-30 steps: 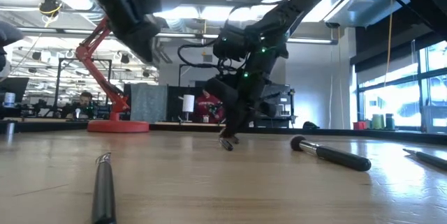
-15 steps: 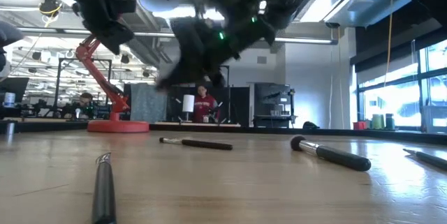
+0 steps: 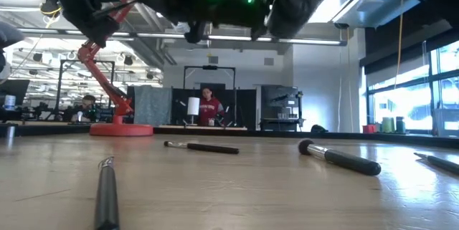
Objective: Put items in baskets/containers
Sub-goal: Put the black highlighter brush into the white organizer bin
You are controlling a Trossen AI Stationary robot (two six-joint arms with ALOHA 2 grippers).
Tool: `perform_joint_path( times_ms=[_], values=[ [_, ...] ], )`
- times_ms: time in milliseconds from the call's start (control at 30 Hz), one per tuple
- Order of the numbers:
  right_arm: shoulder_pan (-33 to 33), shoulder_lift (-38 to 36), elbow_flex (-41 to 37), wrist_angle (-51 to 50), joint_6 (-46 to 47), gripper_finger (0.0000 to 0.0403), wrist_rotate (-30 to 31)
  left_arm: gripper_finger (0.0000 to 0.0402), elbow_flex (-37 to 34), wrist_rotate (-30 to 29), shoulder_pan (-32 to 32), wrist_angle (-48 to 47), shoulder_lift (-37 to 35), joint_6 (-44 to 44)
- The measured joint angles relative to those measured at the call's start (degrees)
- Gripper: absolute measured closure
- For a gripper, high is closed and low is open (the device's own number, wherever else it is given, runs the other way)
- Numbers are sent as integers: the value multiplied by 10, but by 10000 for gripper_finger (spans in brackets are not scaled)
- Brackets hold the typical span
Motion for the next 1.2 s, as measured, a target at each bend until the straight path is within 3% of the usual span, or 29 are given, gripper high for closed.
perform_joint_path(
  times_ms=[133,300,533,667,833,1100,1200],
  values=[
    [0,58,33,51,-31,391,0,258,0,-11,-13,-20,-13,-40],
    [1,129,112,81,-66,391,-2,258,0,-72,-24,-21,-38,-100],
    [6,226,250,72,-82,391,-100,258,0,-76,-36,-20,-60,-101],
    [16,263,302,59,-146,391,-137,258,0,-75,-40,-20,-60,-100],
    [27,279,332,32,-218,391,-139,258,0,-76,-40,-20,-60,-99],
    [41,279,333,-5,-349,391,-212,258,0,-87,-40,-20,-60,-98],
    [46,279,332,-16,-361,390,-211,258,0,-89,-40,-20,-60,-90]
  ],
)
